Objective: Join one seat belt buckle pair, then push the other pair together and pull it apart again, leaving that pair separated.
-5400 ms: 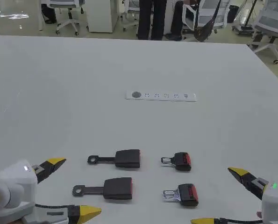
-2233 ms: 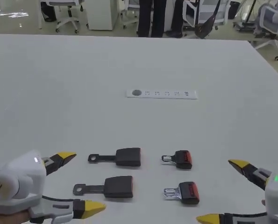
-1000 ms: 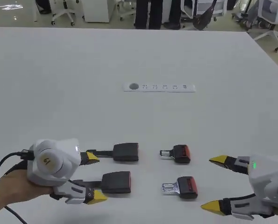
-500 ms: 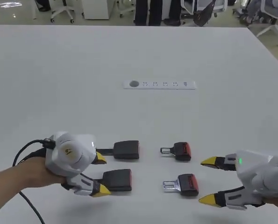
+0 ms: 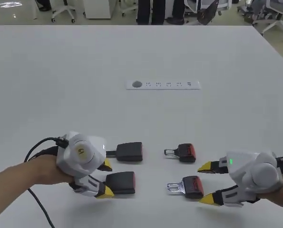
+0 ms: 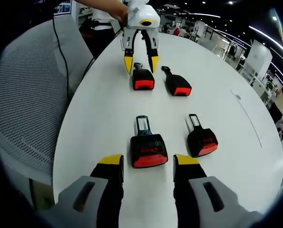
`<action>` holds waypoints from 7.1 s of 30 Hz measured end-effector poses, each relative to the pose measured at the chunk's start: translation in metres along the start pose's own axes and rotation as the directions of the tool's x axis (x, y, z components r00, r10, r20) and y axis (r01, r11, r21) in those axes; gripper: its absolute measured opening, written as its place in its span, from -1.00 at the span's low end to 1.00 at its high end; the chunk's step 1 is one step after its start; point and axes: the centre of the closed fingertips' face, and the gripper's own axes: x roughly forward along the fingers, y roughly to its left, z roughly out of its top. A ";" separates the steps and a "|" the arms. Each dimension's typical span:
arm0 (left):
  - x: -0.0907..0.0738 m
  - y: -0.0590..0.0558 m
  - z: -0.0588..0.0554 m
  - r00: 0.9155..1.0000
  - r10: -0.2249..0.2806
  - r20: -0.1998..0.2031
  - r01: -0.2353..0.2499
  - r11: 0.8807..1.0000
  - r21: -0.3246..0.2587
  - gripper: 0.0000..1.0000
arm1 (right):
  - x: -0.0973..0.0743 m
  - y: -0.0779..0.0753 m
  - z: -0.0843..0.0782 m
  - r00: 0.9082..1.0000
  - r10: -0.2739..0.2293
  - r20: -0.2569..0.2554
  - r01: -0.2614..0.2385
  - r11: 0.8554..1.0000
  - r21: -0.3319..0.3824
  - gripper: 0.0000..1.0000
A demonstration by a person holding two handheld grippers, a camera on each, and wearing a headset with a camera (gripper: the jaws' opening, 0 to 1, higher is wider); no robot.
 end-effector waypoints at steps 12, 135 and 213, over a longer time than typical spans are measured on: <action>0.007 0.001 -0.005 0.999 -0.012 -0.044 0.014 0.998 0.053 -0.36 | 0.013 0.000 -0.008 0.999 0.025 -0.046 -0.025 1.000 -0.007 -0.32; 0.009 -0.003 -0.009 0.993 -0.068 -0.094 0.077 0.992 0.096 -0.40 | 0.078 0.002 0.068 1.000 -0.008 0.029 0.007 0.999 0.042 -0.42; 0.009 -0.007 -0.007 0.990 -0.076 -0.120 0.083 0.995 0.050 -0.39 | 0.079 0.003 0.076 0.999 0.040 0.033 -0.040 0.999 -0.003 -0.41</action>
